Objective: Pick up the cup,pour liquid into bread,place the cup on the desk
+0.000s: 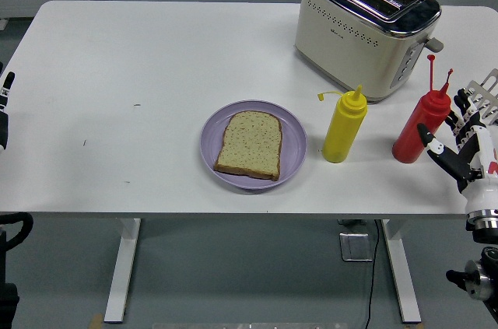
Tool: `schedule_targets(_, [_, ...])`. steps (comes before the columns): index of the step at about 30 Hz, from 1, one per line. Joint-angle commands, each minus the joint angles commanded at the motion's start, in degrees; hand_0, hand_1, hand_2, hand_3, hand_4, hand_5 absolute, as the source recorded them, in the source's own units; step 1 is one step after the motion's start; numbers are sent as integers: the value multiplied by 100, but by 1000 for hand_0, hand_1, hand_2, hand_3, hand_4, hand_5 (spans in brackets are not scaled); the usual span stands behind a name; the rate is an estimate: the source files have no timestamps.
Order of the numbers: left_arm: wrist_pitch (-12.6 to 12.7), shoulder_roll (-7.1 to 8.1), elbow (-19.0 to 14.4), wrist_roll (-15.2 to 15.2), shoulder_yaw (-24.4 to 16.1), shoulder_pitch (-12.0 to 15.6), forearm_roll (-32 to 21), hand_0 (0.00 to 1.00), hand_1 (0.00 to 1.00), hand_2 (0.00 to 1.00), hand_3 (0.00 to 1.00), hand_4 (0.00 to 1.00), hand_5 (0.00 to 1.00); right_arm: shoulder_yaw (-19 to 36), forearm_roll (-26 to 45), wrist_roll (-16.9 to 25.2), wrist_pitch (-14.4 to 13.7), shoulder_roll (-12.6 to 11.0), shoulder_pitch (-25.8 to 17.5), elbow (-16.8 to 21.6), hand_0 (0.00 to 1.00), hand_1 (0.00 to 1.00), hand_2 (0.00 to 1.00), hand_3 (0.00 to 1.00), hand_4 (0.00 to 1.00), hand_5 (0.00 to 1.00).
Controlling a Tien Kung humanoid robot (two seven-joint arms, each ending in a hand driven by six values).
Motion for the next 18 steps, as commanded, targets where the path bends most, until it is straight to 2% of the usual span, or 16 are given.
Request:
schedule_targets(5, [2, 8, 1, 1, 4, -13, -1, 842, 860, 880, 769, 665, 998, 536, 18, -38, 108, -158, -465, 514, 979, 937, 998, 998, 852, 169])
schedule_targets(6, [4, 11, 0, 0, -1, -17, -1, 842, 860, 880, 769, 661, 998, 697, 22, -44, 150, -191, -586, 675, 968, 931, 998, 998, 869, 200])
schedule_targets(11, [7, 17, 0, 1, 3, -31, -1, 842, 860, 880, 769, 661, 998, 1160, 329, 17, 243, -227, -828, 1166, 968, 931, 998, 998, 869, 200])
schedule_targets(12, [6, 18, 0, 1, 8, -33, -1, 842, 860, 879, 769, 661, 998, 1328, 503, 9, 359, -215, -860, 1284, 923, 879, 966, 998, 880, 303])
schedule_targets(15, [9, 17, 3, 1, 10, -34, -1, 842, 860, 879, 769, 661, 998, 1650, 1022, -28, 619, -190, -857, 1475, 923, 879, 966, 998, 880, 303])
schedule_targets(17, [7, 16, 0, 2, 12, -34, 1, 842, 860, 879, 769, 661, 998, 1912, 1503, -134, 966, -160, -811, 1564, 923, 879, 966, 998, 880, 303])
schedule_targets(18, [7, 15, 1, 2, 13, -34, 2, 843, 860, 880, 769, 658, 998, 2004, 1706, -196, 1094, -145, -779, 1569, 881, 834, 901, 948, 841, 500])
